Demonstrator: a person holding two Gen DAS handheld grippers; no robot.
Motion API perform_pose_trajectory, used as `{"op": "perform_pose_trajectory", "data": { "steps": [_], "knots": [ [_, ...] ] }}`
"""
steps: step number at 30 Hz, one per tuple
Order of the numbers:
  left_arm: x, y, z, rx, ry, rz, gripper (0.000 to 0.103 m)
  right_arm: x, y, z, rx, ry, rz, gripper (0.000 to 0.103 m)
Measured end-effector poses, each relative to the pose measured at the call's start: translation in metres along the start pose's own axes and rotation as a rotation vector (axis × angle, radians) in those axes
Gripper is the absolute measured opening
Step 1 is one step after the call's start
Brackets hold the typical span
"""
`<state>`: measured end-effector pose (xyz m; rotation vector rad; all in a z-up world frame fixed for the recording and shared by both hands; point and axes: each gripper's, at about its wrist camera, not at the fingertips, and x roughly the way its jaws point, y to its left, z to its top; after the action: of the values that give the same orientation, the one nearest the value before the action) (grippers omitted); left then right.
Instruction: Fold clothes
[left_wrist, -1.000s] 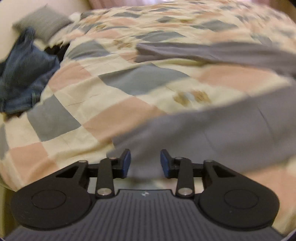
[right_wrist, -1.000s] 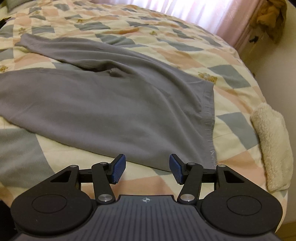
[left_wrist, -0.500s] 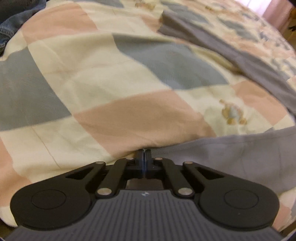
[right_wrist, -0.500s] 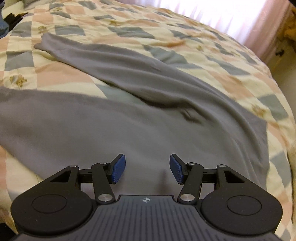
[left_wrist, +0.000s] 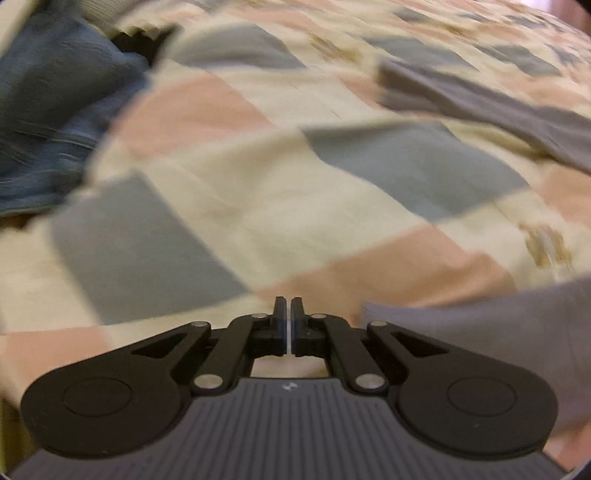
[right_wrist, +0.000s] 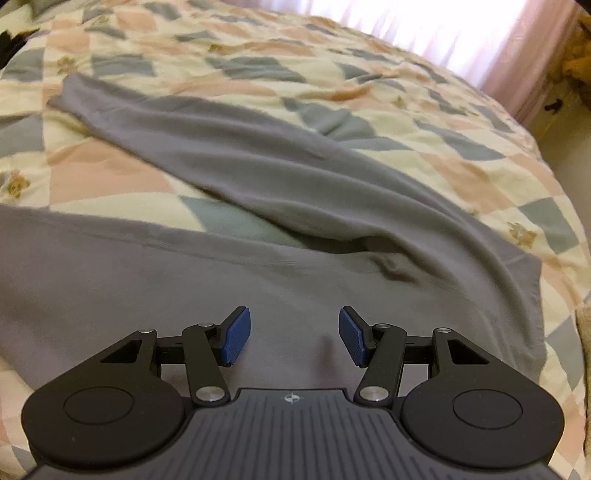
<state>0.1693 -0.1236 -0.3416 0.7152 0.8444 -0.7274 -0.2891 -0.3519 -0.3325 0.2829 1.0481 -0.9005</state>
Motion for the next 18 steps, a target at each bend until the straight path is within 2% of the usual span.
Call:
{"op": "perform_pose_trajectory", "data": {
  "steps": [1, 5, 6, 8, 11, 13, 15, 18],
  "knots": [
    [-0.013, -0.009, 0.001, 0.023, -0.017, 0.017, 0.0, -0.002, -0.007, -0.003, 0.027, -0.001, -0.005, 0.056],
    [-0.041, -0.087, -0.02, 0.15, 0.02, -0.105, 0.015, -0.005, -0.045, -0.024, 0.194, 0.016, -0.004, 0.056],
    [-0.047, -0.106, -0.025, 0.173, 0.036, -0.129, 0.015, -0.003, -0.055, -0.032, 0.229, 0.041, -0.005, 0.057],
    [-0.052, -0.14, -0.04, 0.11, 0.144, -0.109, 0.015, 0.0, -0.076, -0.048, 0.296, 0.091, -0.009, 0.055],
    [-0.096, -0.181, -0.055, -0.03, 0.193, -0.156, 0.017, -0.02, -0.107, -0.067, 0.378, 0.125, 0.012, 0.055],
    [-0.131, -0.21, -0.062, -0.042, 0.2, -0.157, 0.025, -0.047, -0.124, -0.075, 0.393, 0.106, 0.045, 0.058],
    [-0.169, -0.24, -0.065, -0.044, 0.197, -0.156, 0.04, -0.076, -0.139, -0.082, 0.397, 0.091, 0.064, 0.062],
    [-0.225, -0.279, -0.067, -0.047, 0.179, -0.162, 0.049, -0.118, -0.158, -0.091, 0.416, 0.071, 0.107, 0.067]
  ]
}}
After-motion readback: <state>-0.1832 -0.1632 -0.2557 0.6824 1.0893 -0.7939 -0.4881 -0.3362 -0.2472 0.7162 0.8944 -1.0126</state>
